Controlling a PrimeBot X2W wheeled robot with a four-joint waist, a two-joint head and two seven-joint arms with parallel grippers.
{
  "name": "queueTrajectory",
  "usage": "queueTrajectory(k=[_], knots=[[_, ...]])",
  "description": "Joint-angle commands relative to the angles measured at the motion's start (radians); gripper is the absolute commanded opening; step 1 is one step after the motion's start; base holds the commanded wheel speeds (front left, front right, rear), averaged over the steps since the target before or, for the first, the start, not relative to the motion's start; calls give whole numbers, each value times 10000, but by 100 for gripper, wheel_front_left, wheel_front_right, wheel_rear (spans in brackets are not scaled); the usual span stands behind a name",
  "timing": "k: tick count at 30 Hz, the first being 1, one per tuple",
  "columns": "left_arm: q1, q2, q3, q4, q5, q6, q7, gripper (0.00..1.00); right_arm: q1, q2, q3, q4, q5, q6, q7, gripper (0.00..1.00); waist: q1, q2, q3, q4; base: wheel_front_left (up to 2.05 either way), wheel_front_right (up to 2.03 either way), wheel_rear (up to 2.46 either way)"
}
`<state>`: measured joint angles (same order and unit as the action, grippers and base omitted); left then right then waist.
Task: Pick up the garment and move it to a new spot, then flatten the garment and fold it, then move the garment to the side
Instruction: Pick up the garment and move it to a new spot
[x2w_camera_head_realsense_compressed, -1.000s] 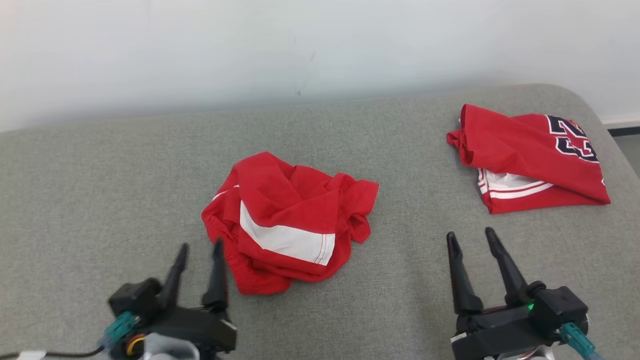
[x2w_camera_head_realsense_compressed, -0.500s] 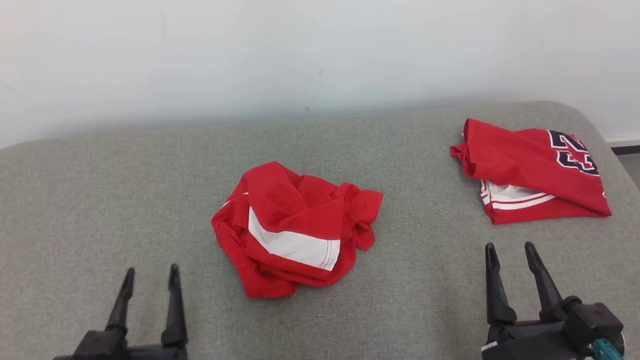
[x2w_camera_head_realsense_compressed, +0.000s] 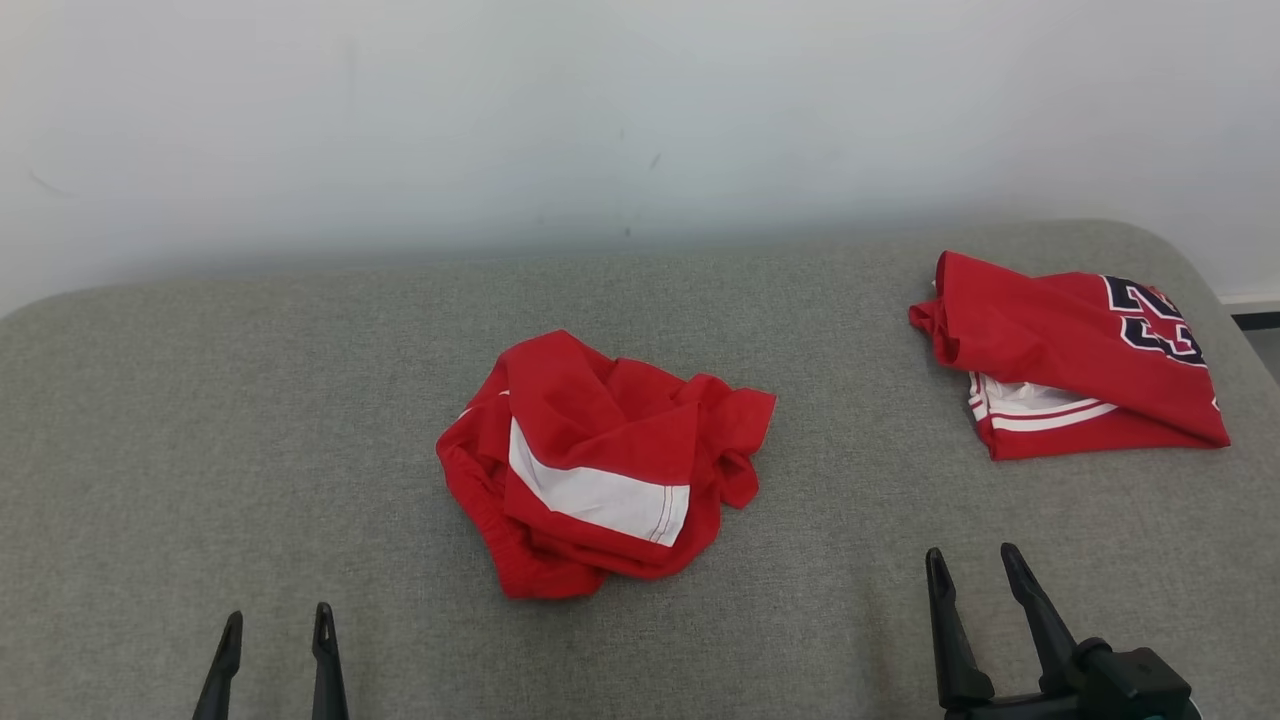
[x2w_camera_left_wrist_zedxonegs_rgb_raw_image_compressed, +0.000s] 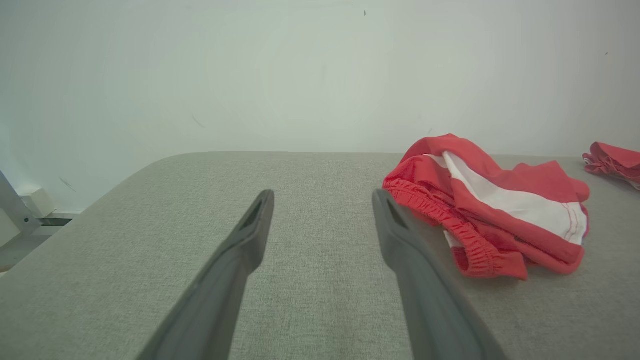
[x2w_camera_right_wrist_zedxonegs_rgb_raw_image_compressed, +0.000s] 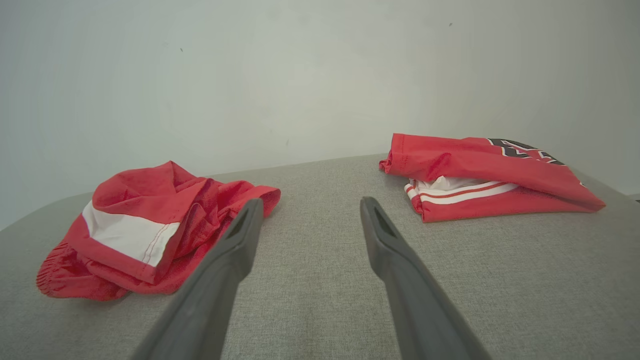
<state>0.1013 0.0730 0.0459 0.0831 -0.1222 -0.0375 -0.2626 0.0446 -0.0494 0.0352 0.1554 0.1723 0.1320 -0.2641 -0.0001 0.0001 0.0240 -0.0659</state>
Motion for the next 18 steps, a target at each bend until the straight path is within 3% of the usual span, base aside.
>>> queueTrajectory(k=[1,18], knots=[[89,-59,48,10,86,-48,-28,100,90,-15,67,35,-13,-20,2,100,1,-1,-9,23,0,0,0],[202,-224,-74,60,568,30,-29,100,165,-12,543,270,-97,-20,2,100,1,-1,-27,1,0,0,0]])
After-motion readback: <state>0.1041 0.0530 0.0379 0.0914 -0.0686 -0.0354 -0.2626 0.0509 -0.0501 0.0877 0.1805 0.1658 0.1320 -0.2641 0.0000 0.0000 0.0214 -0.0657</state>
